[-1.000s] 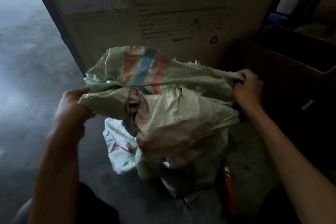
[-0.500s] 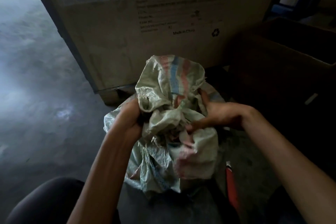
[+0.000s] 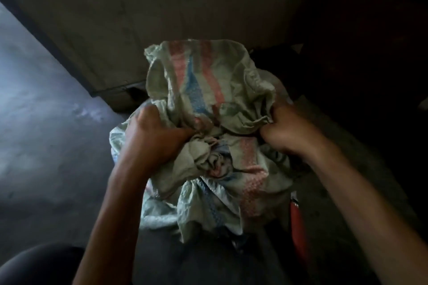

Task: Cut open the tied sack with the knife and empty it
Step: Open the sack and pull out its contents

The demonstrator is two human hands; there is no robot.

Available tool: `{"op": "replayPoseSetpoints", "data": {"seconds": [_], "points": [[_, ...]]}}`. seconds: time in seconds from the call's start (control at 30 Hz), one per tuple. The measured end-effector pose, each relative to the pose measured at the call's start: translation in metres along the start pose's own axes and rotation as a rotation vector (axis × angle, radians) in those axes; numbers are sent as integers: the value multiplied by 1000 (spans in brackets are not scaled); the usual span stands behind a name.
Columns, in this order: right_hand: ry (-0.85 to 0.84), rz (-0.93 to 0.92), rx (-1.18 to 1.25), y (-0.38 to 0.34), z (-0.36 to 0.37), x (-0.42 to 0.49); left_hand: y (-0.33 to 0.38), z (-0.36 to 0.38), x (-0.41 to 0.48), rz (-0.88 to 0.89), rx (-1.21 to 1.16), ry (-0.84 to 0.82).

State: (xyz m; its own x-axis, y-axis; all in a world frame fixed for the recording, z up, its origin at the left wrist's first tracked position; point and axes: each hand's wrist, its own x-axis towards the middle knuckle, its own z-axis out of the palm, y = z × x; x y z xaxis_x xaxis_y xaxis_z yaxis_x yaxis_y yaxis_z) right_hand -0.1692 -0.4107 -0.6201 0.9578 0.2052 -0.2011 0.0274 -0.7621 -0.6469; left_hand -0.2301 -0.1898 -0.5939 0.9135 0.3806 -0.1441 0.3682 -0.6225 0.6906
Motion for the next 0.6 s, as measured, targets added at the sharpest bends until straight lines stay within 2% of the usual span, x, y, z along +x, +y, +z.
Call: {"op": "replayPoseSetpoints", "data": {"seconds": [0.13,0.23,0.27,0.33,0.4,0.5,0.57,0.6], "points": [[143,71,-74,19,5,25,-20,1,24,-157,-170,47],[372,158,9,13,-3,28,-28,-10,25,-335,-187,186],[386,148,13,6,-4,23,-26,-15,21,-338,-158,232],[275,170,61,-12,-12,12,-15,-28,13,-315,-166,207],[113,324,325,-31,-25,-6,-2,-50,0,-365,-303,88],[-58,559,711,-63,-51,-56,23,-92,-31,-423,-296,-141],[-200,594,761,-94,-74,-102,49,-121,-58,-542,-378,-244],[-262,585,762,-113,-87,-121,64,-137,-70,-614,-407,-224]]}}
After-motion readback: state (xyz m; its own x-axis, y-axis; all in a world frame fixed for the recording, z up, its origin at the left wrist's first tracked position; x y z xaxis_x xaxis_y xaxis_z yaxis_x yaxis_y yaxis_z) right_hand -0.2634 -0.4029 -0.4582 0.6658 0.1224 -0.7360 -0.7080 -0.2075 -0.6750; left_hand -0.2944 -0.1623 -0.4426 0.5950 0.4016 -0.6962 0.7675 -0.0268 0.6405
